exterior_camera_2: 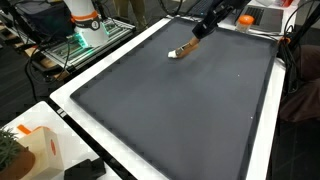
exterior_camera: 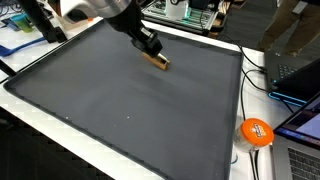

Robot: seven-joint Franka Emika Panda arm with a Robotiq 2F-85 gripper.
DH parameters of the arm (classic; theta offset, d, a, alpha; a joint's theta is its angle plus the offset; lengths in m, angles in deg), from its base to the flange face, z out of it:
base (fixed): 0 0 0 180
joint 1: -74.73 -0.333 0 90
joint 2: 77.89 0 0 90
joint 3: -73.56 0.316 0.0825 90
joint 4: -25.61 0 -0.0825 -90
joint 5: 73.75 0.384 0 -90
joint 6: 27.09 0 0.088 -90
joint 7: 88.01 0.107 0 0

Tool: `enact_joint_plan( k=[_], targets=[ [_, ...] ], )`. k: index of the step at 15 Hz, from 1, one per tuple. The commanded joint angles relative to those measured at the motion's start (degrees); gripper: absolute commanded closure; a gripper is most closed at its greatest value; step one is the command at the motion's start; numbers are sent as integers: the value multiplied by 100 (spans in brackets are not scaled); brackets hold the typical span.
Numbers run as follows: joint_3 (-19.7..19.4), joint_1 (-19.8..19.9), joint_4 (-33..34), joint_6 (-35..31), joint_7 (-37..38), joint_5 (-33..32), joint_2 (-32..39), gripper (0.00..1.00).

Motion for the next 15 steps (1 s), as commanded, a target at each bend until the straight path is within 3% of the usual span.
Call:
enact_joint_plan(
  k=[1, 15],
  targets=[
    [-52, -4, 573, 398, -73, 197, 369, 78],
    [15, 57, 1153, 166, 44, 233, 726, 78]
  ],
)
